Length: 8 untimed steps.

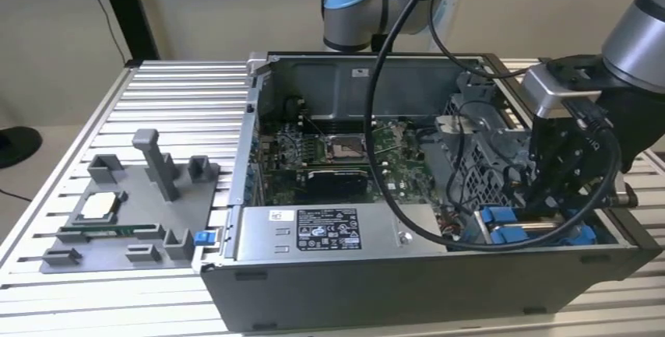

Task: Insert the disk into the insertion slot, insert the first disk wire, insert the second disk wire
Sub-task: 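Insert the second disk wire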

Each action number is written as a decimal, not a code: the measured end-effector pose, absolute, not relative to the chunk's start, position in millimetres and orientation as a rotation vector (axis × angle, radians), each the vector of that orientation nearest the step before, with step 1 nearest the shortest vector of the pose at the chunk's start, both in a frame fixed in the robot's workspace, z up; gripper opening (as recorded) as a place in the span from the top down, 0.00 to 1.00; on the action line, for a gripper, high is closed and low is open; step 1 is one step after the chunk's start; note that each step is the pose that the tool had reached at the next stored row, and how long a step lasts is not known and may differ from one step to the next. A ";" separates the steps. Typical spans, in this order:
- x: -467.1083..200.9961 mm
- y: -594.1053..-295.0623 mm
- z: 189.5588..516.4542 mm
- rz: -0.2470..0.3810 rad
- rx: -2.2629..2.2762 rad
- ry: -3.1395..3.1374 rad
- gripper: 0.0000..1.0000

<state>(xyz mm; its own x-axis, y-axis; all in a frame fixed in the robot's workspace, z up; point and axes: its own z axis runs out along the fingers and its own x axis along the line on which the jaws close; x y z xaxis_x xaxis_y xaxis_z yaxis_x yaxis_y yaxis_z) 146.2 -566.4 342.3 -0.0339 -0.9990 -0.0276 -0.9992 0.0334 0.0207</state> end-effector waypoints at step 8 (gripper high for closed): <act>146.2 -566.5 378.9 0.053 -2.180 2.255 0.00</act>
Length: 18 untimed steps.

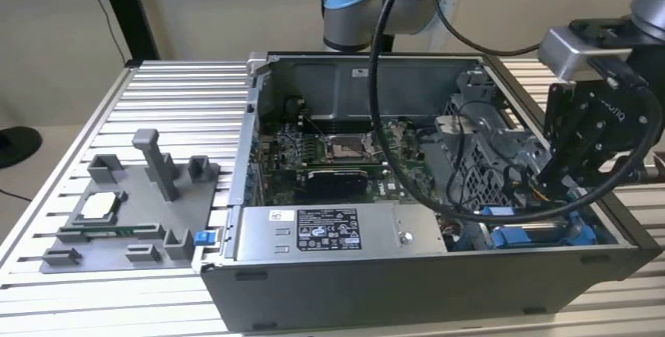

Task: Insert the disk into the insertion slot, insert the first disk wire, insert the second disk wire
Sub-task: 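Insert the second disk wire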

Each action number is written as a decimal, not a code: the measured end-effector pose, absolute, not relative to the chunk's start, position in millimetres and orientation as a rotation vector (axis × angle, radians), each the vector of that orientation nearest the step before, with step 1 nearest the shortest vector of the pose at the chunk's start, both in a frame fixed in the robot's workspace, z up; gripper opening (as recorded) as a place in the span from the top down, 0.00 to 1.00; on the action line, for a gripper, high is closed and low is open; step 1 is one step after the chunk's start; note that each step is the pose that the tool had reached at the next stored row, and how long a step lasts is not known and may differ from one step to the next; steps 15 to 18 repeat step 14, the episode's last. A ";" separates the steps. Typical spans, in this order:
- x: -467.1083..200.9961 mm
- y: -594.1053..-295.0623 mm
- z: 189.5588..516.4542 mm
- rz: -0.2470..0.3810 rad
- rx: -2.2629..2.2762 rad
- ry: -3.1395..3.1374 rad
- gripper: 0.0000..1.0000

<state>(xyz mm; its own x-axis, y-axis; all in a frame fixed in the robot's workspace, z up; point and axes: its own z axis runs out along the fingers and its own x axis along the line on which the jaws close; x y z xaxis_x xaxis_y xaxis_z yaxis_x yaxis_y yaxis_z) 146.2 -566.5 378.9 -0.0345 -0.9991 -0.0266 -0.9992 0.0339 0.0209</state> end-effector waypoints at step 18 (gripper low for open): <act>146.2 -566.5 395.5 0.054 -2.180 2.256 0.00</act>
